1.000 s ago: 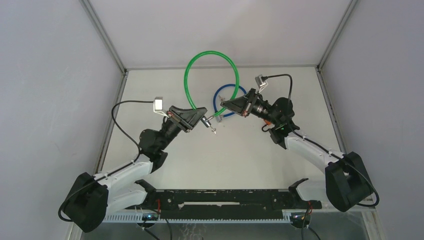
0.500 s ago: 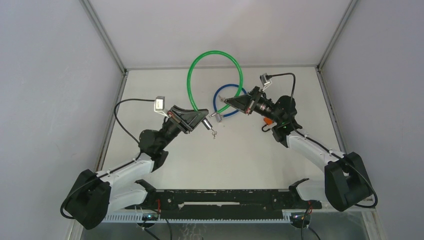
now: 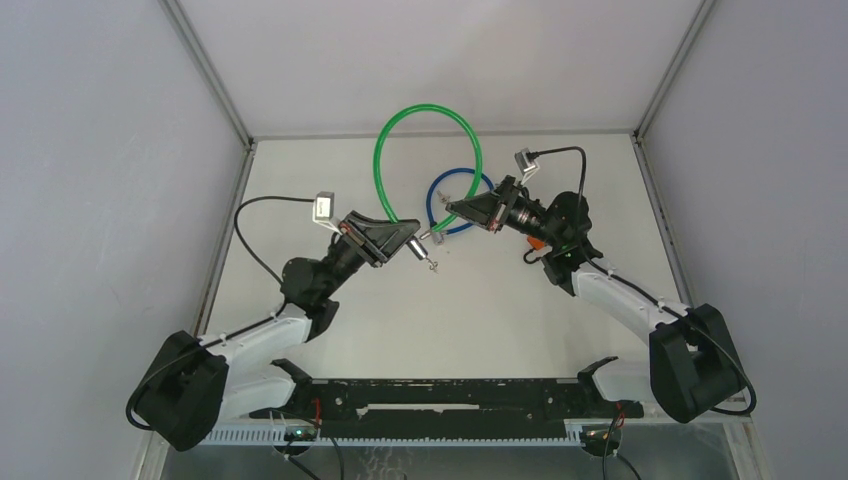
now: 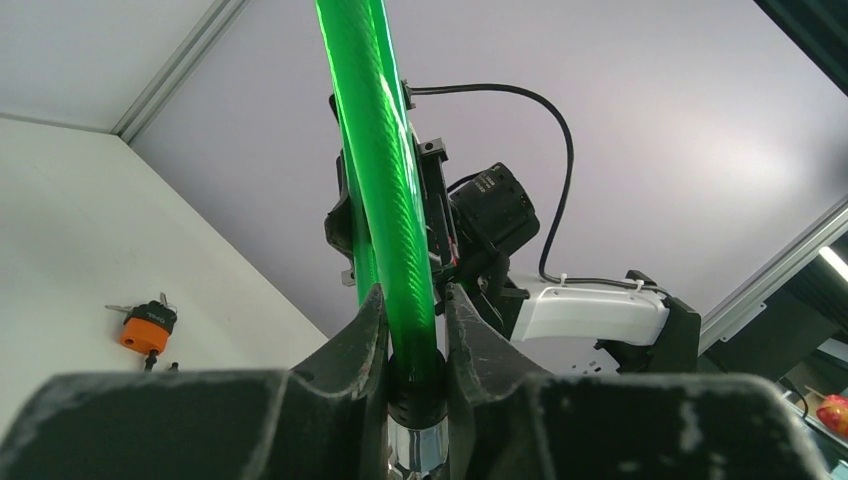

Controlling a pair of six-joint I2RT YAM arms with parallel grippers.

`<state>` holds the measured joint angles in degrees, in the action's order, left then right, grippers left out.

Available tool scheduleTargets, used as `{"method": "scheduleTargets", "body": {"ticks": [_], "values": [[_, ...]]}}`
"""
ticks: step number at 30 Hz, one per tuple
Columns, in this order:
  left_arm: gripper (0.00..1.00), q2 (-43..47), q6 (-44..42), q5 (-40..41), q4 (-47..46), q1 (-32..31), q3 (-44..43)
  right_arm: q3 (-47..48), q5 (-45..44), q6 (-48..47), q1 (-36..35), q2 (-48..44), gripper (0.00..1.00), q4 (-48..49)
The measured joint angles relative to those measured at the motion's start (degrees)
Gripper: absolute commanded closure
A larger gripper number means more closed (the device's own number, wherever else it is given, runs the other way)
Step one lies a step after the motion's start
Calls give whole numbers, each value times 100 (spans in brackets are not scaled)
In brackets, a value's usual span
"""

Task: Lock with the key
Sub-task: Lock the lock.

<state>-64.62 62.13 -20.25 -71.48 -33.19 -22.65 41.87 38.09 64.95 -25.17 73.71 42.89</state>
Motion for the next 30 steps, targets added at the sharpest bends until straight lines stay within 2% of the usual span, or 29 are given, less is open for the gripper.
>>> {"method": "scheduleTargets", "body": {"ticks": [12, 22, 30], "values": [[100, -122, 46, -302, -15, 22, -151, 0, 129, -17, 11, -24, 100, -48], [100, -927, 442, -2039, -389, 177, -1071, -4, 162, -356, 271, -815, 100, -476], [100, -931, 387, -2518, -212, 254, -1241, -107, 267, -448, 487, -1084, 100, -649]]}}
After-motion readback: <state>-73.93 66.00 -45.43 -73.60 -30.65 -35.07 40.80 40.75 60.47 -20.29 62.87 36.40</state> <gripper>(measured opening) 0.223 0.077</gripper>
